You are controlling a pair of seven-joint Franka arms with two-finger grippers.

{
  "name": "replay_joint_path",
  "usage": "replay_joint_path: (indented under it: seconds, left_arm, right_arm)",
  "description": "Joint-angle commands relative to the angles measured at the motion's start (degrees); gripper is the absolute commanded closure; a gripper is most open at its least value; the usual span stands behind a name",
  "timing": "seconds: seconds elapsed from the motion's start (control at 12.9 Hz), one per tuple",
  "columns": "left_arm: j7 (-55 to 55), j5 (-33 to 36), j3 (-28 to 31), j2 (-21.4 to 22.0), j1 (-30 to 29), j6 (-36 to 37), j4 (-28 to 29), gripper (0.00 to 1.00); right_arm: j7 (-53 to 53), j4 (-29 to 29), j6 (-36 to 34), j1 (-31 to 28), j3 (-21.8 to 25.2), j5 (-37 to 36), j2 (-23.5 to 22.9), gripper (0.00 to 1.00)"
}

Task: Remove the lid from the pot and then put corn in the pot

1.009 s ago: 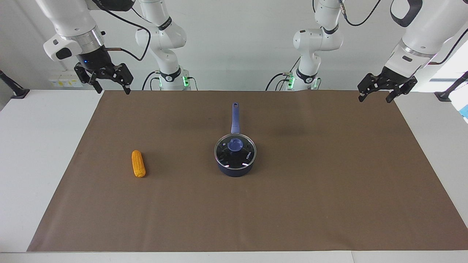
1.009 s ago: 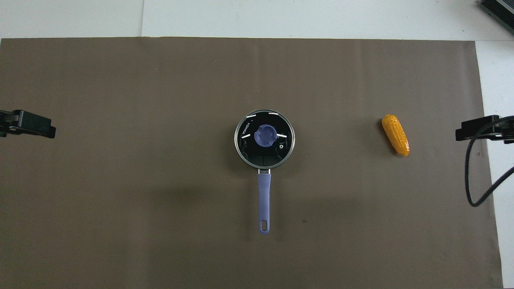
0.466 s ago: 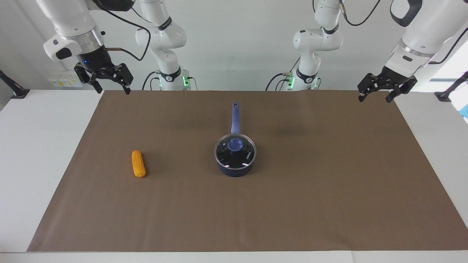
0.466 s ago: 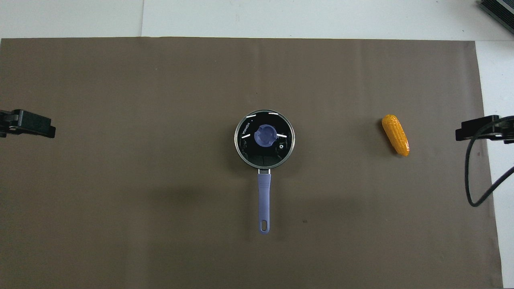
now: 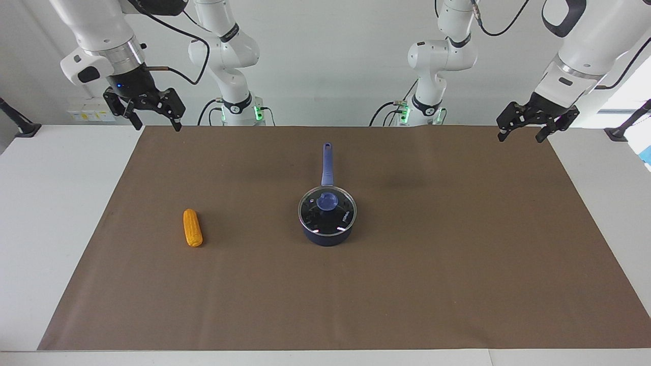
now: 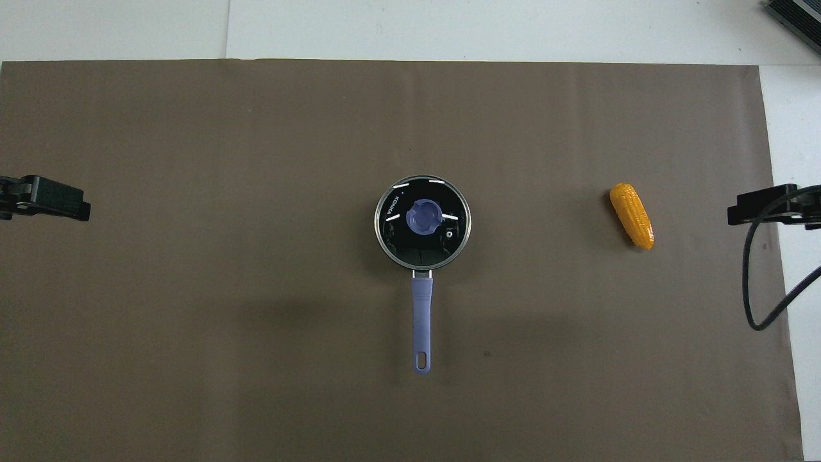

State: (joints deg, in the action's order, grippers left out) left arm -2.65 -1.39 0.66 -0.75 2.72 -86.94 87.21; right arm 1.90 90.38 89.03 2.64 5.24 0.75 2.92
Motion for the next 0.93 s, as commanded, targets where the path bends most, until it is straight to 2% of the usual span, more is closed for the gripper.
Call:
replay_joint_path:
  seconds: [0.0,0.85]
  left_arm:
    - [0.63,0.42,-0.14,1.01,0.26,1.07,0.59,0.0]
    - [0.01,0.42,-0.93,2.15,2.1,1.25,2.17,0.0]
  right_arm:
    - [0.82,0.41,-0.08,-0.71,-0.76,-0.05,0.69,0.0]
    - [0.91,0.41,-0.08,-0.71,-0.76,-0.05,0.69,0.0]
